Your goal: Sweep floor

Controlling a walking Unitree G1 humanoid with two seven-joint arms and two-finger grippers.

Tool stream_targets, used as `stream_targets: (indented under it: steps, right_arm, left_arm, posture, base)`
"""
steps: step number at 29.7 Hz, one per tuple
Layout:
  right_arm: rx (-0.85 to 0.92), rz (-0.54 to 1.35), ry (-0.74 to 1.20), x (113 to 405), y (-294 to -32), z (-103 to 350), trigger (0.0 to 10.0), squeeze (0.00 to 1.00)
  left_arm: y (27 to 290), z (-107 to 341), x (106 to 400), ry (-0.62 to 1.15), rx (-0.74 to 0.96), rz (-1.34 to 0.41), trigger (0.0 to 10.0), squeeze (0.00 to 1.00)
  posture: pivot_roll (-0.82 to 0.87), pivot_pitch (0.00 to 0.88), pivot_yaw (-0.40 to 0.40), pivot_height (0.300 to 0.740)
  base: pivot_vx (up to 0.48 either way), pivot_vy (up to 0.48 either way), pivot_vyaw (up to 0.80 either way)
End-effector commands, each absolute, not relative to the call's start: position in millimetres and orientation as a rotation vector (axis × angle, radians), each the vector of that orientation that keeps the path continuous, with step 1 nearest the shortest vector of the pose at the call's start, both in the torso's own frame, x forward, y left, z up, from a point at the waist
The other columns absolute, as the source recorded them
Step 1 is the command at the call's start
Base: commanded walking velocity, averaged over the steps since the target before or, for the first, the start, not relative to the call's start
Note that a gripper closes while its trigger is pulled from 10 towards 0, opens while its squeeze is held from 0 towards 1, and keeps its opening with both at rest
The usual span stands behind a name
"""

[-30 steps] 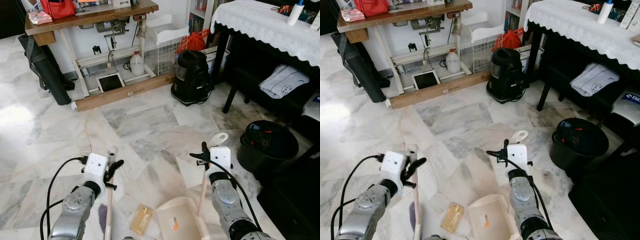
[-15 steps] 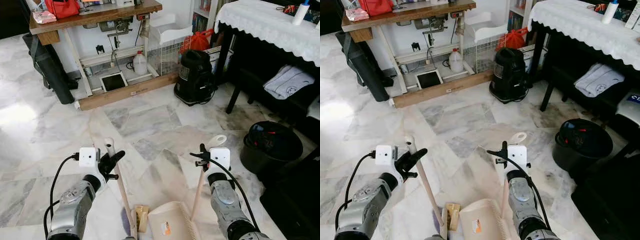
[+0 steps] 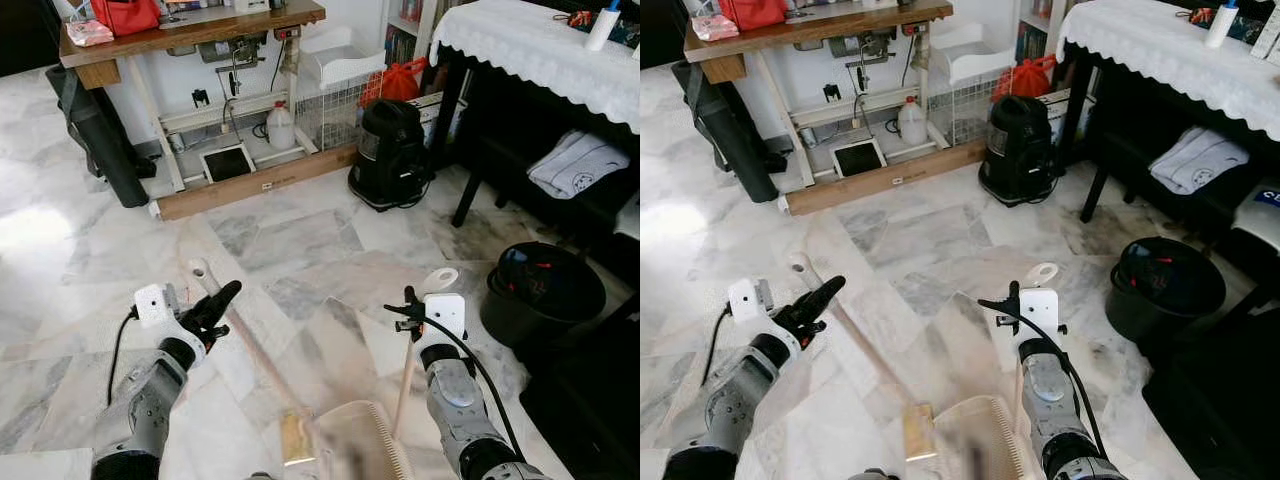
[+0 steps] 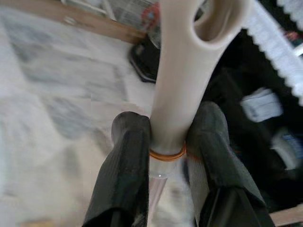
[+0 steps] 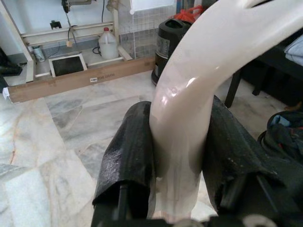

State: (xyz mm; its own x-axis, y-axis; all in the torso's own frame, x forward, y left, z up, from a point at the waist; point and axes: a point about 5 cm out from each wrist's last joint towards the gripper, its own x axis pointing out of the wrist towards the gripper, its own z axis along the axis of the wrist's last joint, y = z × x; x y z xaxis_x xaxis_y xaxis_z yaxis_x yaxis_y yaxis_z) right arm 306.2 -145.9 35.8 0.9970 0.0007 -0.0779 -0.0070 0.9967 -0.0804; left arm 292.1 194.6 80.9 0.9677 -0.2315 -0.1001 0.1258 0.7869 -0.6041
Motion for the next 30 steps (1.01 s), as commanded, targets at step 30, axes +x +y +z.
stream_targets:
  steps: [30]
  right_arm:
    - [-0.148,-0.142,-0.035,311,-161,52,10.0,0.0]
  left_arm:
    - [216,122,295,-0.053,-0.023,-0.041,10.0,0.0]
  posture:
    - [0.13,0.109,0.013,0.74]
  base:
    - [0.0,0.0,0.0]
